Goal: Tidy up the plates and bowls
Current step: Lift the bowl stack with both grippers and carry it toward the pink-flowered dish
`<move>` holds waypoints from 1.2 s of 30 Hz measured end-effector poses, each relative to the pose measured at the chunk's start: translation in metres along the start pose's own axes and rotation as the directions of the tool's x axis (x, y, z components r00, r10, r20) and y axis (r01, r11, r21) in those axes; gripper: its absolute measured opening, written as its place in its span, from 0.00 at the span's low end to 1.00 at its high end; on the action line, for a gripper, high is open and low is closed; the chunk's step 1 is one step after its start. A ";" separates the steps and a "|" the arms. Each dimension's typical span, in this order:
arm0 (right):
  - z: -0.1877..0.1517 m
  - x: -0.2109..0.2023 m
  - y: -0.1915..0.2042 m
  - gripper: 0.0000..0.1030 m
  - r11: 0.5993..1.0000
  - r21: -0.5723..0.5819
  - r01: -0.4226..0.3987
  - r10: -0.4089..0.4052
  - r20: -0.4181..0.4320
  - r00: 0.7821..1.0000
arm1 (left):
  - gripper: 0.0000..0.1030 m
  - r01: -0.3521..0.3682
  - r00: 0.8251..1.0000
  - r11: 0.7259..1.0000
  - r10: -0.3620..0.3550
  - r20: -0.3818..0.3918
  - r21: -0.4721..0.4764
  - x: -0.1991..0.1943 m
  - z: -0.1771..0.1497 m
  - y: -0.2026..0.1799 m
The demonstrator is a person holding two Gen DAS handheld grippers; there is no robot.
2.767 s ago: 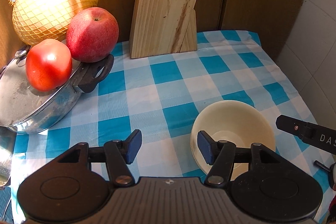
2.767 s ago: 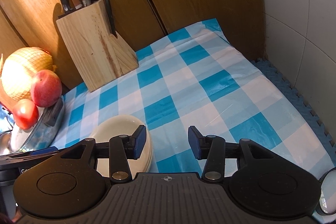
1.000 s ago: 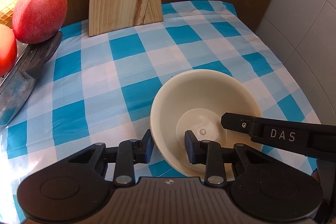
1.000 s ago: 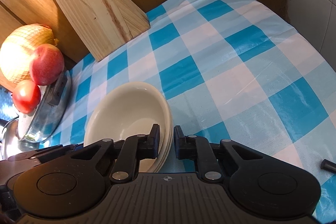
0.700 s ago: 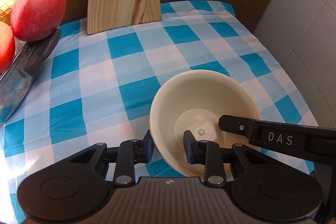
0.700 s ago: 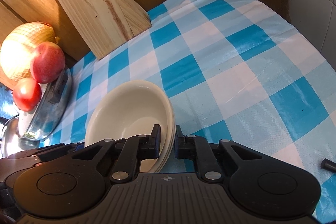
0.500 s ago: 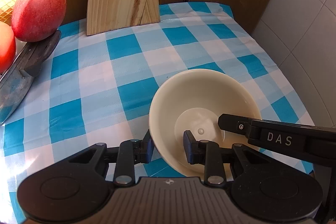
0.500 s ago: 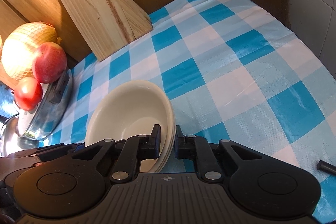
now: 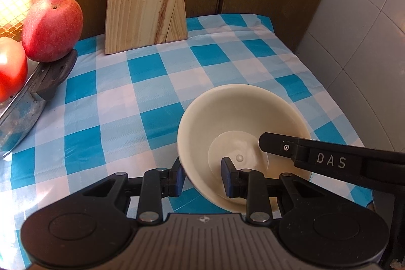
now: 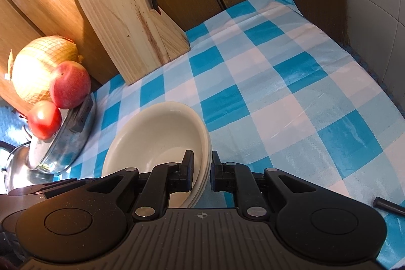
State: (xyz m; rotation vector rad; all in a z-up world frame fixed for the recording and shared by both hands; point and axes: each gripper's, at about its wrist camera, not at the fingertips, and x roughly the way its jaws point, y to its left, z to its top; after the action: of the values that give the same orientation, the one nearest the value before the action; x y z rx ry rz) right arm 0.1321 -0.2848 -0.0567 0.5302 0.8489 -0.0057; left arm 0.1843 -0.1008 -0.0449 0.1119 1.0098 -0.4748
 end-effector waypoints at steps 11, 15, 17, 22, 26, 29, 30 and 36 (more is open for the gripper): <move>-0.001 -0.015 0.006 0.17 1.000 -0.010 -0.022 0.023 0.030 0.999 | 0.23 0.007 0.999 1.000 -0.007 0.037 -0.002 -0.020 -0.003 -0.001; -0.004 -0.025 0.012 0.17 0.999 -0.032 -0.030 0.031 0.048 0.998 | 0.23 0.005 0.998 1.000 -0.005 0.059 -0.001 -0.031 -0.005 0.000; -0.005 -0.031 0.015 0.17 0.998 -0.039 -0.040 0.042 0.057 0.997 | 0.23 0.010 0.997 1.000 -0.010 0.072 -0.006 -0.038 -0.007 0.001; -0.011 -0.044 0.022 0.18 0.996 -0.057 -0.067 0.071 0.070 0.995 | 0.24 0.007 0.994 1.000 -0.006 0.108 -0.009 -0.057 -0.013 0.002; -0.017 -0.055 0.028 0.18 0.994 -0.076 -0.074 0.081 0.084 0.993 | 0.25 0.000 0.992 1.000 0.001 0.129 -0.003 -0.069 -0.022 0.000; -0.022 -0.062 0.032 0.18 0.993 -0.087 -0.083 0.092 0.094 0.991 | 0.27 -0.002 0.989 1.000 0.002 0.149 0.003 -0.080 -0.029 -0.001; -0.023 -0.065 0.034 0.18 0.992 -0.093 -0.086 0.095 0.098 0.991 | 0.28 -0.003 0.988 1.000 0.002 0.157 0.002 -0.084 -0.032 -0.001; -0.034 -0.082 0.045 0.19 0.986 -0.128 -0.108 0.124 0.120 0.985 | 0.29 0.002 0.980 1.000 0.000 0.198 -0.012 -0.106 -0.046 0.001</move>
State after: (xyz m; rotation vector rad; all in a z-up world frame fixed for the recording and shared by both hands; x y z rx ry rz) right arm 0.0627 -0.2472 0.0031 0.4597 0.6876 0.1169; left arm 0.1021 -0.0504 0.0188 0.0521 0.8171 -0.4712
